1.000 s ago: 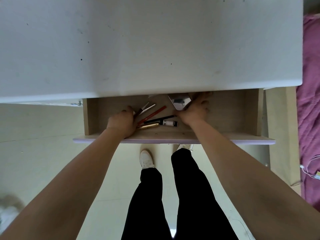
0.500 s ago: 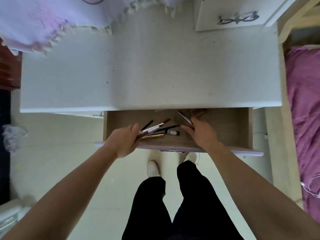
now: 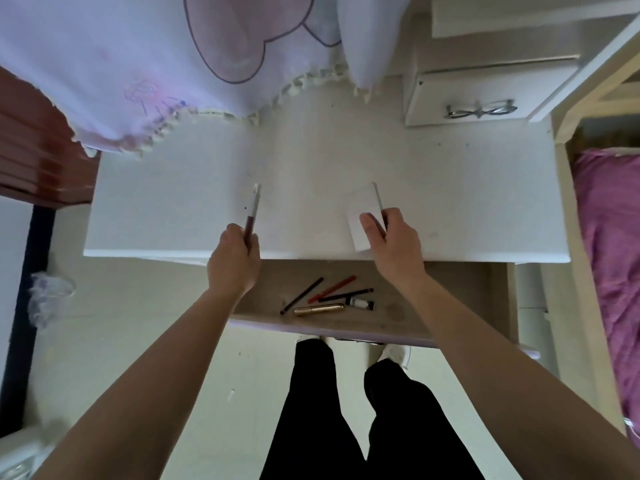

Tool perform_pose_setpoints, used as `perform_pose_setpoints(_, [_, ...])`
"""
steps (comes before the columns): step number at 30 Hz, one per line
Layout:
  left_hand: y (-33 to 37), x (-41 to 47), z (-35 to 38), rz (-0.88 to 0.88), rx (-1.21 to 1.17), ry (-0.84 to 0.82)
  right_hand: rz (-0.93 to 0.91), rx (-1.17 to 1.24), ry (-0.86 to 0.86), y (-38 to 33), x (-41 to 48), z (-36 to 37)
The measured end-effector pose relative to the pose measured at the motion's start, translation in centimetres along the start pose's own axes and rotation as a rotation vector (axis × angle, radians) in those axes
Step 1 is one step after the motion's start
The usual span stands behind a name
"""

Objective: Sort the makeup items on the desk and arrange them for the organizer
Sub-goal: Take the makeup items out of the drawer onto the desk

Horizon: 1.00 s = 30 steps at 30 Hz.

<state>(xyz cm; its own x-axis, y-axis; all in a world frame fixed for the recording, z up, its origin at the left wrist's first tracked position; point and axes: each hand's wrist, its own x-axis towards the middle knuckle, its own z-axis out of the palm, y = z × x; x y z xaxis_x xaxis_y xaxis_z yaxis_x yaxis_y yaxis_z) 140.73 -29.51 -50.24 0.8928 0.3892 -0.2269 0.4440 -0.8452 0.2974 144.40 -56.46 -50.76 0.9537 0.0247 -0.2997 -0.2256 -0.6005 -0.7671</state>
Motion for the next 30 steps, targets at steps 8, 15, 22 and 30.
perform_pose_setpoints(8, [-1.2,8.3,-0.4,0.011,-0.002,0.033,0.074,-0.036,-0.032,-3.7,5.3,3.3])
perform_pose_setpoints(15, [-2.4,11.6,-1.4,0.068,-0.068,0.003,0.178,-0.001,0.096,-6.4,7.8,5.6])
perform_pose_setpoints(22, [-3.4,10.3,0.1,0.306,0.076,0.104,-0.062,-0.181,0.201,-4.7,4.1,6.0])
perform_pose_setpoints(30, [-2.8,1.1,4.6,1.010,-0.141,0.017,-0.156,-0.521,-0.163,3.1,-4.1,5.9])
